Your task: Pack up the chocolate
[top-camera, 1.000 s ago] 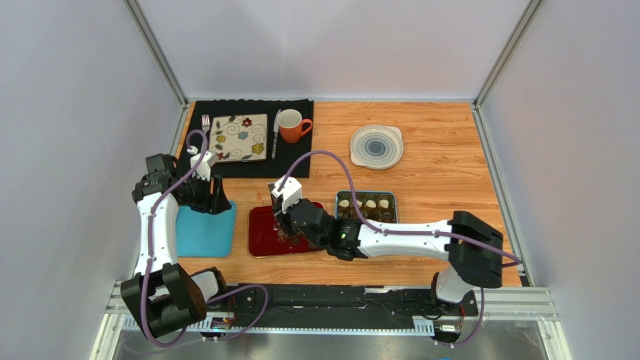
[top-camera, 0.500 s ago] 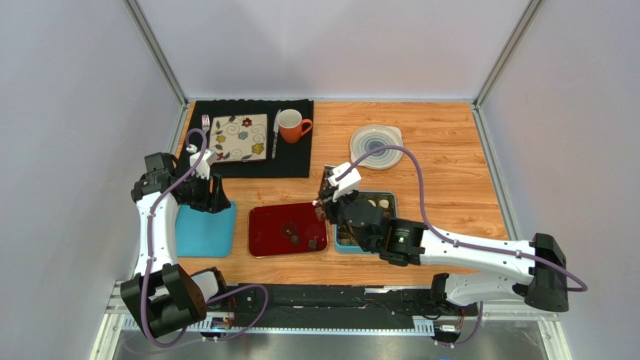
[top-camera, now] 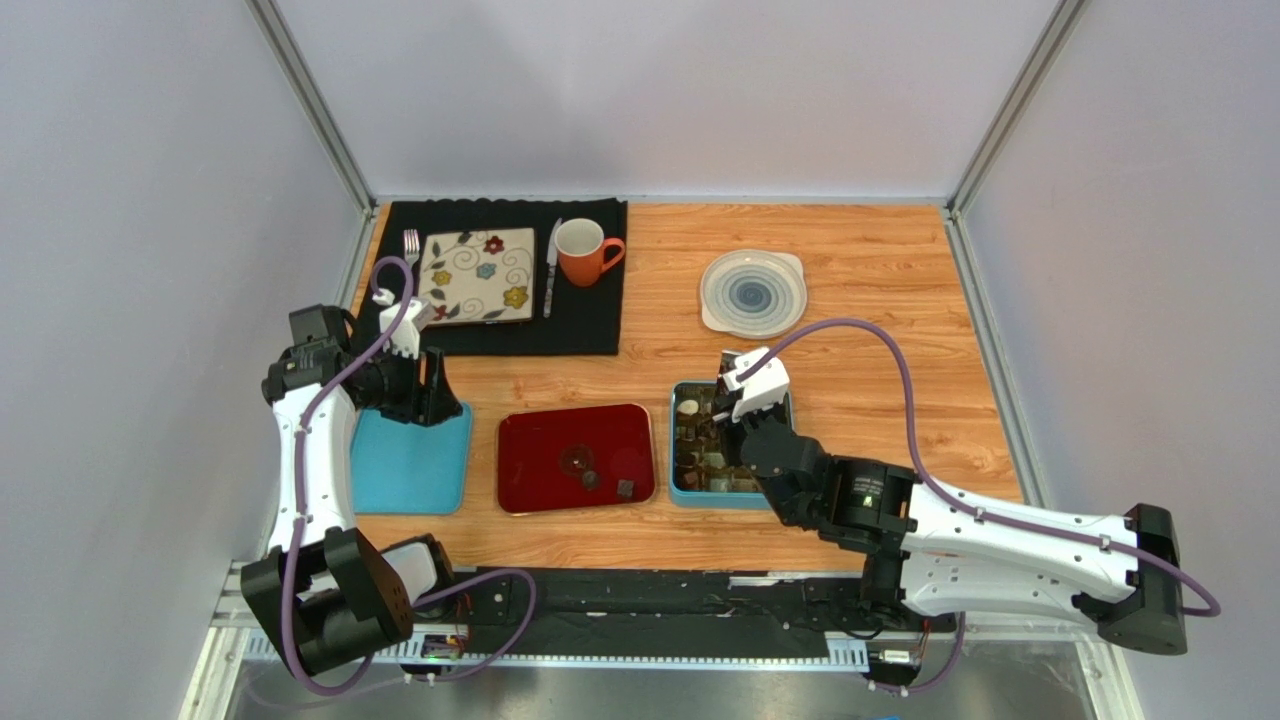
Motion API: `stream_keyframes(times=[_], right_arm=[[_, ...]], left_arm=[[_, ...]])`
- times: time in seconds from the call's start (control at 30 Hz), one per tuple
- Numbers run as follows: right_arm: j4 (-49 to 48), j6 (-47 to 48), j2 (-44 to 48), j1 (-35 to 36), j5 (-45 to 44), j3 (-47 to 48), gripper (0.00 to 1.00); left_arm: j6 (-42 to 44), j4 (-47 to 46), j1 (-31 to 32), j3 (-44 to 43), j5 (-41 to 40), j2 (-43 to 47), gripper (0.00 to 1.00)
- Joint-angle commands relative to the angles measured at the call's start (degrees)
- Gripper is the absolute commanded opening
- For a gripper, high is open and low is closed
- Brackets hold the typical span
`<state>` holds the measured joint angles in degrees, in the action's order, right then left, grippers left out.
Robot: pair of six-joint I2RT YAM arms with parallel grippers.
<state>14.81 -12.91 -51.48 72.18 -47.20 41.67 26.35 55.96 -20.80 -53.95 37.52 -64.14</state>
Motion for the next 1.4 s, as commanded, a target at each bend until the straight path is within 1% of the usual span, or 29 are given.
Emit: stream_keyframes(times=[0.0,0.17,0.3,0.43,0.57,0.6,0.7,0.87,0.93,1.03,1.13,1.17,1.23,1.27,1.3,1.37], right_arm=[[1.2,-2.4,0.5,-0.1,-2.0,-0.6,0.18],[0.4,-2.7,0.3,-0.1,-2.4,-0.5,0.18],[-3.2,-1.0,0.4,-0.1,-0.6,0.6,0.17],[-8.6,0.2,-2.0,-0.1,5.0,2.2,0.16],[-15.9,-0.1,-7.7,0.1,9.5,5.3,0.16],[-16.8,-0.2,-10.8,0.1,10.4,5.9,0.16],[-19.8,-0.2,-17.0,0.4,12.5,8.9,0.16],[-24.7,-0.6,-24.9,0.5,14.9,12.1,0.16],[-25.4,-1.2,-28.1,0.5,15.6,13.8,0.17],[-26.3,-2.0,-31.2,0.7,16.5,15.0,0.19],[-27.6,-2.6,-32.3,0.9,17.1,15.3,0.2],[-28.2,-3.2,-32.8,0.9,17.2,15.4,0.2],[-28.8,-3.3,-33.3,0.9,17.5,15.5,0.2],[-29.1,-3.6,-33.8,0.9,17.6,16.0,0.2],[-29.3,-3.6,-33.9,0.9,18.1,16.2,0.2],[-29.3,-3.7,-34.4,1.1,18.3,16.9,0.2]], left_arm=[[1.1,0.4,-0.6,-2.1,1.6,0.5,0.62],[1.2,0.2,-0.6,-1.9,1.7,0.6,0.62],[1.0,0.2,-0.6,-1.8,1.9,0.5,0.62],[0.5,0.4,-0.6,-1.6,3.8,0.6,0.63],[-1.0,0.1,-0.5,-0.9,7.9,0.5,0.63],[-1.6,0.2,-0.3,-1.0,8.4,0.4,0.63],[-1.5,0.0,-0.2,-1.2,7.7,0.2,0.63],[-1.0,-0.1,-0.3,-0.8,7.6,0.8,0.63],[-0.8,-0.1,-0.3,-0.7,7.1,0.7,0.63],[-1.0,-0.2,-0.2,-0.4,7.7,0.6,0.63],[-3.1,-2.0,0.3,0.7,10.3,0.6,0.65],[-5.2,-2.9,1.2,1.0,10.6,0.6,0.65],[-7.6,-5.8,5.1,1.7,10.0,0.9,0.65],[-10.4,-6.9,7.0,2.0,9.5,1.1,0.65],[-11.9,-9.7,11.3,2.5,7.4,1.4,0.65],[-15.7,-12.8,15.8,2.8,3.3,2.5,0.65]])
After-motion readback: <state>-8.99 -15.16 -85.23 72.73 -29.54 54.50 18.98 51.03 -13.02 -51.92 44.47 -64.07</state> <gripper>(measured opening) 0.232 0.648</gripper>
